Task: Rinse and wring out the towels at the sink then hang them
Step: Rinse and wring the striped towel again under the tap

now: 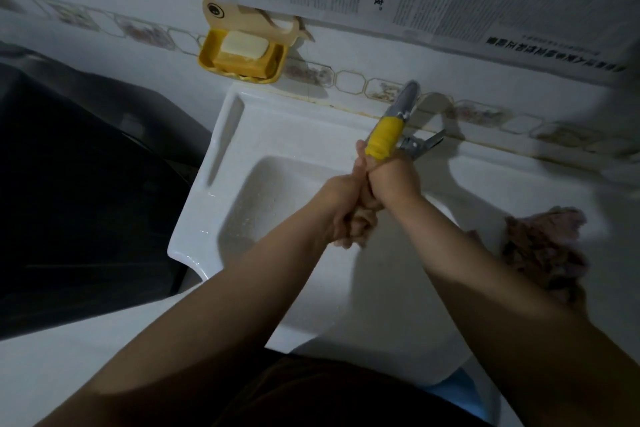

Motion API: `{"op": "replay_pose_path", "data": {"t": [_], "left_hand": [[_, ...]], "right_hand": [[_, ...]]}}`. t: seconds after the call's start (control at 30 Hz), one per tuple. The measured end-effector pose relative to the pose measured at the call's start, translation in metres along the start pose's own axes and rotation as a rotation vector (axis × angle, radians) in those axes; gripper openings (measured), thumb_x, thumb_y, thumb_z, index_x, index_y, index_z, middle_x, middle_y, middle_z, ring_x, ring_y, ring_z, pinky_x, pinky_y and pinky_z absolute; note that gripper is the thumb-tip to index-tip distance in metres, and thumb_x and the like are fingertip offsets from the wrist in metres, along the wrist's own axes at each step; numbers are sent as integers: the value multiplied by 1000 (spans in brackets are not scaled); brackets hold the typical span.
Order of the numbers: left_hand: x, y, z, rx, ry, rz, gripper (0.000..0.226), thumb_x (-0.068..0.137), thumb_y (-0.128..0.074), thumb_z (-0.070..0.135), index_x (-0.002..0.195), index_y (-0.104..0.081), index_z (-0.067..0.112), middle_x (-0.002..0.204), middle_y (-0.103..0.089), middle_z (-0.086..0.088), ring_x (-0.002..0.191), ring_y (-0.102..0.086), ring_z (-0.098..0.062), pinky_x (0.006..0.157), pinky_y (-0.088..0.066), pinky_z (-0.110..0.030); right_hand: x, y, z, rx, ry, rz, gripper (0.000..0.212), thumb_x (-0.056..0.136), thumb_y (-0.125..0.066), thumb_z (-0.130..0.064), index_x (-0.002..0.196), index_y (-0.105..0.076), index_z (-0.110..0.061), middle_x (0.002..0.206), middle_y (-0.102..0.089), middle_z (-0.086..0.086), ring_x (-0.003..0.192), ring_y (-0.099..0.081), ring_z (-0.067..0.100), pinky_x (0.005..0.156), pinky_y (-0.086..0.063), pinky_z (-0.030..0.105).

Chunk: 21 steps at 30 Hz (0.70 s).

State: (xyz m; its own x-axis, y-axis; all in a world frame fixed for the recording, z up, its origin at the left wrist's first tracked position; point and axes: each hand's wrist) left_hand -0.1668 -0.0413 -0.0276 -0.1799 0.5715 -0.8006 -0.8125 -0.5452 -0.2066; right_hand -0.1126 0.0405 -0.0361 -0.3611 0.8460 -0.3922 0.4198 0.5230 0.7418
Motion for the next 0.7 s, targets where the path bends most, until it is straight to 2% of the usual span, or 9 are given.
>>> {"op": "replay_pose_path", "data": {"t": [0.1,0.13,0.2,0.27,0.33,0.43,0.5,0.6,0.7], "left_hand": [[1,20,4,351,-154,-77,56,90,-49,60,102,-59,6,87,-69,-20,73,-66,-36,71,-58,-46],[2,27,8,505,-229,-73,46,92,-52,53,101,-61,9,88,-69,-14,78,-66,-30,80,-56,-42],[3,38,14,670,-350,-54,30,97,-52,40,85,-61,14,74,-61,-2,68,-55,-15,73,-50,-29],[0,44,19,604,-398,-73,29,99,-50,32,75,-59,19,66,-56,4,63,-50,-9,65,-44,-24],[2,50,23,502,-472,-80,32,100,-48,27,72,-60,19,65,-61,7,65,-54,-7,65,-45,-21],[11,60,25,381,-570,53,26,98,-50,27,77,-61,15,92,-70,-14,81,-59,-13,76,-47,-31],[17,64,24,283,-563,106,25,100,-46,25,84,-61,13,115,-66,-20,95,-62,-20,84,-51,-37],[22,62,21,222,-538,223,27,102,-41,27,87,-59,13,105,-69,-12,99,-66,-23,91,-52,-39],[20,46,25,105,-456,306,31,101,-41,22,77,-55,8,72,-62,-9,59,-60,-12,58,-50,-25]], "right_hand": [[8,4,14,53,95,-198,24,96,-49,-24,110,-61,-9,107,-62,10,96,-58,22,73,-45,7],[6,5,15,64,124,-258,22,97,-46,-16,113,-59,-8,106,-58,8,93,-53,15,65,-39,2],[0,11,15,119,139,-351,18,98,-41,-10,96,-57,-16,95,-53,5,83,-49,5,70,-38,14],[-3,16,17,208,93,-379,26,98,-44,-27,77,-58,-23,78,-60,1,67,-56,3,69,-43,22],[-14,23,21,228,81,-499,34,93,-52,-43,74,-62,-18,58,-64,-5,50,-57,3,51,-44,17],[-21,22,33,291,135,-701,9,89,-63,-18,83,-65,-12,62,-66,-13,59,-57,-4,63,-45,15],[-16,17,44,284,155,-658,16,88,-64,-18,95,-68,-4,82,-68,-4,75,-57,-1,77,-44,17],[-14,14,49,467,73,-453,16,94,-56,-21,86,-69,-13,82,-66,0,77,-58,2,76,-44,20],[-21,3,30,574,11,-209,26,96,-51,-26,75,-64,-18,75,-65,4,70,-59,13,68,-46,29]]}}
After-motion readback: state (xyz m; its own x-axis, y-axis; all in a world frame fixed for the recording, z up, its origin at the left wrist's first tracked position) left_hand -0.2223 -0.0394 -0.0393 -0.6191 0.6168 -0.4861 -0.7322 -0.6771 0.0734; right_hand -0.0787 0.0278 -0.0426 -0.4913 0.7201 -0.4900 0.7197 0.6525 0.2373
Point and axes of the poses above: each hand's wrist, its own x-axis towards the middle knuckle, its own y-axis out of the back of the hand, z = x × y
